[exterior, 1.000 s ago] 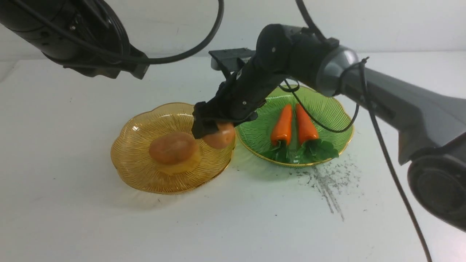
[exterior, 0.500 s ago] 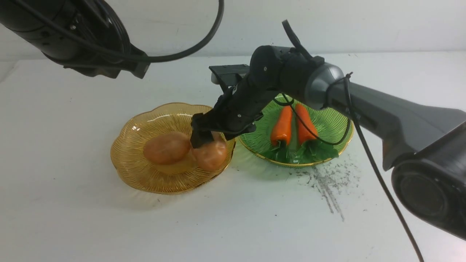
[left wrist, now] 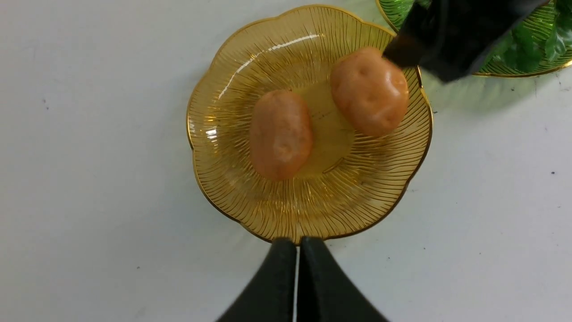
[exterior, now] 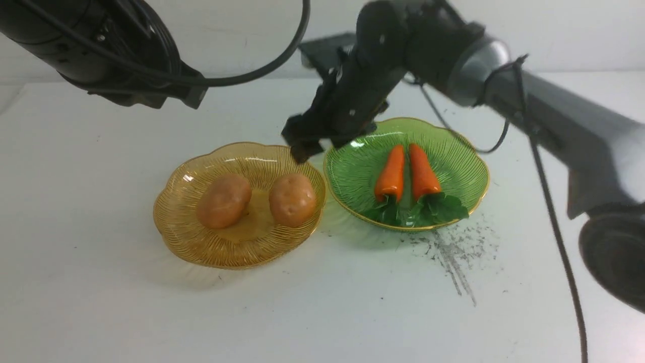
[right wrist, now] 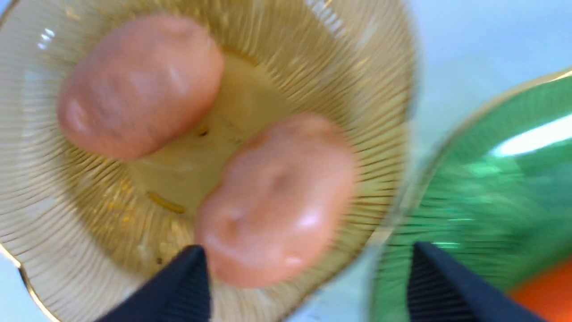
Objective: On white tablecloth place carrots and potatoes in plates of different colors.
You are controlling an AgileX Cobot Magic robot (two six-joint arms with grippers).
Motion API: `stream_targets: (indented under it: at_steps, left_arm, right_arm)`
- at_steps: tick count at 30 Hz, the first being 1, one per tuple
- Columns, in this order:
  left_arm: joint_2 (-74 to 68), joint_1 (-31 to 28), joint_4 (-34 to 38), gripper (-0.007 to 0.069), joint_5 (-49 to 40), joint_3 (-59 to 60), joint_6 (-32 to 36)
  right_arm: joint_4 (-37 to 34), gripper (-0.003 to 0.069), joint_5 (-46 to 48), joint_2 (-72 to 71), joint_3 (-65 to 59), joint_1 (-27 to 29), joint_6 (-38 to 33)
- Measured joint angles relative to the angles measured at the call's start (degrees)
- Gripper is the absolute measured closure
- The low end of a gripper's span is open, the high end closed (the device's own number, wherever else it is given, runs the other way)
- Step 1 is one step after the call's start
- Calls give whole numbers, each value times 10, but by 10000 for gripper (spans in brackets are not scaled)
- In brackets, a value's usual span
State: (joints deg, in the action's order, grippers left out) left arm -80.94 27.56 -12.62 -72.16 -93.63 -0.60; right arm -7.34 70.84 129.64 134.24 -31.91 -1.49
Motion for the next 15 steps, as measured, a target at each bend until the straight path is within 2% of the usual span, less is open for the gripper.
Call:
stream_targets:
  at_steps: [1, 3, 4, 7, 12, 13, 14, 15]
  left_arm:
    - [0, 0, -1, 628, 0, 0, 0]
    - [4, 0, -1, 628, 0, 0, 0]
    - [4, 0, -1, 628, 0, 0, 0]
    - [30, 0, 0, 628, 0, 4, 0]
    - [98, 0, -1, 628, 1, 25, -15]
    - [146, 0, -1, 628, 1, 53, -28]
    - [151, 0, -1, 628, 1, 56, -28]
    - [194, 0, -1, 628, 1, 88, -39]
  right_arm:
    - [27, 297, 2, -15, 15, 3, 7]
    - [79, 501, 5, -72, 26, 15, 29]
    - [82, 516, 6, -77, 26, 17, 31]
    - [105, 648, 11, -180, -1, 39, 47]
    - [111, 671, 13, -339, -107, 59, 66]
    - [120, 673, 15, -408, -176, 61, 74]
    - [121, 673, 15, -426, -185, 61, 77]
    - [131, 673, 11, -494, -262, 61, 88]
